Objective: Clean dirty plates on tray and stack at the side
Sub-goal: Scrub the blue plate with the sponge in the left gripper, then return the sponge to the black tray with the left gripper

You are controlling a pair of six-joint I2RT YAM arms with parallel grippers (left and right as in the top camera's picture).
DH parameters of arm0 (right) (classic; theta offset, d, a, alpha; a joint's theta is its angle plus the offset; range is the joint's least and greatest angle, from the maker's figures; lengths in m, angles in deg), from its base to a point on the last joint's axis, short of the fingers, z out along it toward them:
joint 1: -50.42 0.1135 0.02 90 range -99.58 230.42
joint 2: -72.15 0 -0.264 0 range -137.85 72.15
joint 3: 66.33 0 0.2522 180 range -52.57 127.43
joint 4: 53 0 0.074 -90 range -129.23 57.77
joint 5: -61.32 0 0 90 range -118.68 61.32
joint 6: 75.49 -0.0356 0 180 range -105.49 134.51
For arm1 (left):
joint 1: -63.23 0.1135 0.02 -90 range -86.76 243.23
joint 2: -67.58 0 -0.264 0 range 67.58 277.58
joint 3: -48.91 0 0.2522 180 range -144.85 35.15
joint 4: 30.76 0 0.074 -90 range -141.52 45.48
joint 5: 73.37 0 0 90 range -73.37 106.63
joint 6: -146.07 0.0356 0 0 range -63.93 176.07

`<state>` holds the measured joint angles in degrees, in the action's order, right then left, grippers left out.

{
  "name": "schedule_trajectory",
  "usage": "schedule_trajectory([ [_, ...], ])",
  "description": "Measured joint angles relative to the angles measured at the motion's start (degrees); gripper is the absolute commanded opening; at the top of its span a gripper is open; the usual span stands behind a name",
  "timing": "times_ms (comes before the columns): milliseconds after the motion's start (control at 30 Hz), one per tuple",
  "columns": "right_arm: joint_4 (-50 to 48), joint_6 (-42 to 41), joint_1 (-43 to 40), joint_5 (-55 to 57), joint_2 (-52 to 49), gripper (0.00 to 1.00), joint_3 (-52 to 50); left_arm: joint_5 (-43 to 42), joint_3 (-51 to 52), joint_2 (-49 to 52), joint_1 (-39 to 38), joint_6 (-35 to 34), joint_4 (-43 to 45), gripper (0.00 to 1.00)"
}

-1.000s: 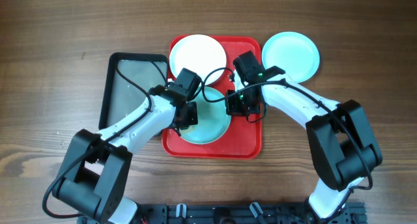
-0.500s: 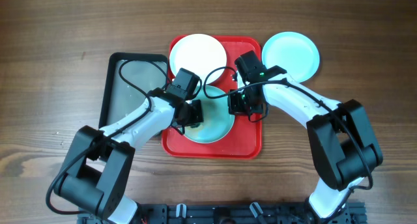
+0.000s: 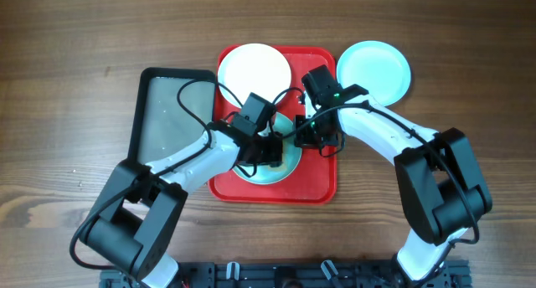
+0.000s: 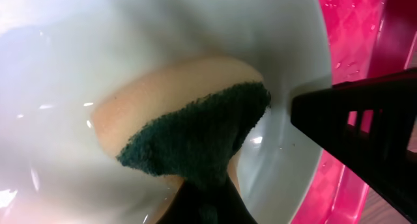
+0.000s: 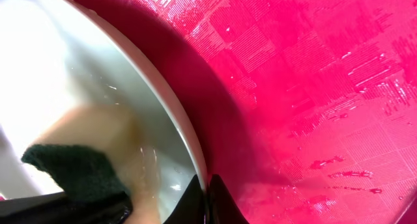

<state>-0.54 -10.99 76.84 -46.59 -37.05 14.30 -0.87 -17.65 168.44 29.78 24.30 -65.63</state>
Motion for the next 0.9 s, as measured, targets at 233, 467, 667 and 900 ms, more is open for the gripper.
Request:
schedule_trajectory([
  [233, -0.1, 0.0, 0.1, -0.7, 0.0, 0.04, 0.0, -1.1, 0.0, -2.1, 0.0, 0.5, -0.9, 0.04],
  [467, -0.2, 0.0, 0.3, -1.6, 0.0, 0.04, 0.0, 4.6, -1.0, -19.1, 7.7, 4.4, -8.4, 0.05],
  [667, -0.2, 0.0, 0.3, -1.6, 0.0, 0.04, 0.0, 12.5, -1.2, -21.9, 20.6, 12.1, -13.9, 0.05],
  [900, -0.3, 0.0, 0.3, -1.6, 0.0, 0.04, 0.0, 15.2, -1.2, -21.9, 31.4, 23.3, -8.7, 0.04],
])
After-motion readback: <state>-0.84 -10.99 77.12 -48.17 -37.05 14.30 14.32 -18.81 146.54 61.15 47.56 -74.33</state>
